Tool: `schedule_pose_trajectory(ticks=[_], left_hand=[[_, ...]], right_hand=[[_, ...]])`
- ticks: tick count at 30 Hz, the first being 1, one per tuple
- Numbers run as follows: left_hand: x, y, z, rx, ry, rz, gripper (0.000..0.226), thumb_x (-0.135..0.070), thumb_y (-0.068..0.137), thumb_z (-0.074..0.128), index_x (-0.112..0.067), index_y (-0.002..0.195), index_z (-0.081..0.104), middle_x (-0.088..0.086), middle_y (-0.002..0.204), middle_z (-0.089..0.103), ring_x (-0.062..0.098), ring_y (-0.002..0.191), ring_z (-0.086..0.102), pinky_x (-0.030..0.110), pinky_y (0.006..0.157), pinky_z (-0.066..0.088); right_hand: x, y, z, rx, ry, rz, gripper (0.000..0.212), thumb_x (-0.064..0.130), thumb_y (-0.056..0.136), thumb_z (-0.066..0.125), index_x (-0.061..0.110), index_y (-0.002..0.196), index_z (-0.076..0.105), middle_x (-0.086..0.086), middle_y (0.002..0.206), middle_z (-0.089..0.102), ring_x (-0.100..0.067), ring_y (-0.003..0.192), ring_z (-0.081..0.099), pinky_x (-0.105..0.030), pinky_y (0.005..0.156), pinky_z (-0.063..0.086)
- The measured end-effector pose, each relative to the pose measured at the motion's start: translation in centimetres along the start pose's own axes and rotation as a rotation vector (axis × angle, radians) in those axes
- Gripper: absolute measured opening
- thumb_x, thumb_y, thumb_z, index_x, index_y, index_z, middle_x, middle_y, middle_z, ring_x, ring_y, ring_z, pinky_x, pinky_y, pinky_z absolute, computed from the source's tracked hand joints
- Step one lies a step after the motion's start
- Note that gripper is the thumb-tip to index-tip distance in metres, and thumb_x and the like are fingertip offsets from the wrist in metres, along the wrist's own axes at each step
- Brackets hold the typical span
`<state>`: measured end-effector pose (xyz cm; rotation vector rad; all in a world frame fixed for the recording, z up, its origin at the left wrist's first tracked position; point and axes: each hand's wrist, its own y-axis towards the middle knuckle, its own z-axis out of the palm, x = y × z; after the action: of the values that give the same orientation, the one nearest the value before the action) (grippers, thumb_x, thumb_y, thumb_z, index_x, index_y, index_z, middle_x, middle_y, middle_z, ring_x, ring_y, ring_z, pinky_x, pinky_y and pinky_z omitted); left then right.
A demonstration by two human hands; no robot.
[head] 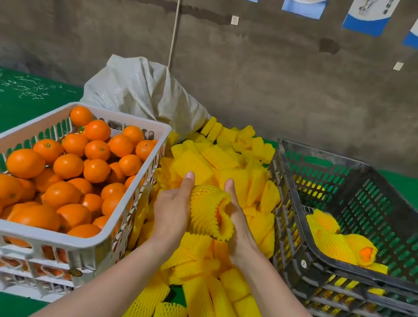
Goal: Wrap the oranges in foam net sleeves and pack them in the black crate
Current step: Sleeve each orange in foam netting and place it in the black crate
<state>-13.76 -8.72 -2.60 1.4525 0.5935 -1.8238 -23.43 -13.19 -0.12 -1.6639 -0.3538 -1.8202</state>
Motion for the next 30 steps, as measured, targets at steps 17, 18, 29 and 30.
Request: schedule_pose_trajectory(ticks=[17, 18, 29, 30], left_hand=[[-0.8, 0.3, -0.6, 0.196, -0.050, 0.008, 0.041, -0.042, 0.081, 0.052, -0.009, 0.057, 0.044, 0.006, 0.055, 0.042, 0.017, 0.052, 0.039, 0.028, 0.052, 0.033], [-0.8, 0.3, -0.7, 0.211, -0.043, 0.013, 0.041, -0.042, 0.079, 0.051, -0.009, 0.056, 0.043, 0.005, 0.052, 0.042, 0.015, 0.050, 0.039, 0.027, 0.050, 0.033], [-0.6, 0.5, -1.1, 0.280, 0.016, -0.199, 0.056, -0.057, 0.074, 0.050, -0.002, 0.077, 0.060, 0.016, 0.083, 0.067, 0.029, 0.080, 0.061, 0.036, 0.072, 0.049], [-0.6, 0.5, -1.2, 0.330, -0.004, -0.335, 0.056, -0.064, 0.073, 0.048, -0.013, 0.089, 0.064, 0.011, 0.094, 0.070, 0.028, 0.088, 0.065, 0.038, 0.075, 0.053]], right_hand=[[-0.5, -0.6, 0.3, -0.001, 0.470, 0.106, 0.040, 0.049, 0.088, 0.048, 0.014, 0.095, 0.066, -0.013, 0.086, 0.068, -0.026, 0.085, 0.060, -0.037, 0.076, 0.048], [-0.4, -0.7, 0.3, 0.010, 0.490, 0.097, 0.039, 0.048, 0.088, 0.048, 0.014, 0.096, 0.065, -0.013, 0.087, 0.068, -0.026, 0.085, 0.060, -0.036, 0.075, 0.048], [-0.6, -0.8, 0.0, 0.135, 0.331, -0.144, 0.034, 0.044, 0.070, 0.053, 0.019, 0.080, 0.075, -0.002, 0.078, 0.074, -0.011, 0.071, 0.070, -0.022, 0.058, 0.054], [-0.4, -0.9, -0.1, 0.119, 0.284, -0.188, 0.037, 0.045, 0.072, 0.053, 0.020, 0.092, 0.072, -0.003, 0.087, 0.074, -0.013, 0.081, 0.070, -0.025, 0.065, 0.055]])
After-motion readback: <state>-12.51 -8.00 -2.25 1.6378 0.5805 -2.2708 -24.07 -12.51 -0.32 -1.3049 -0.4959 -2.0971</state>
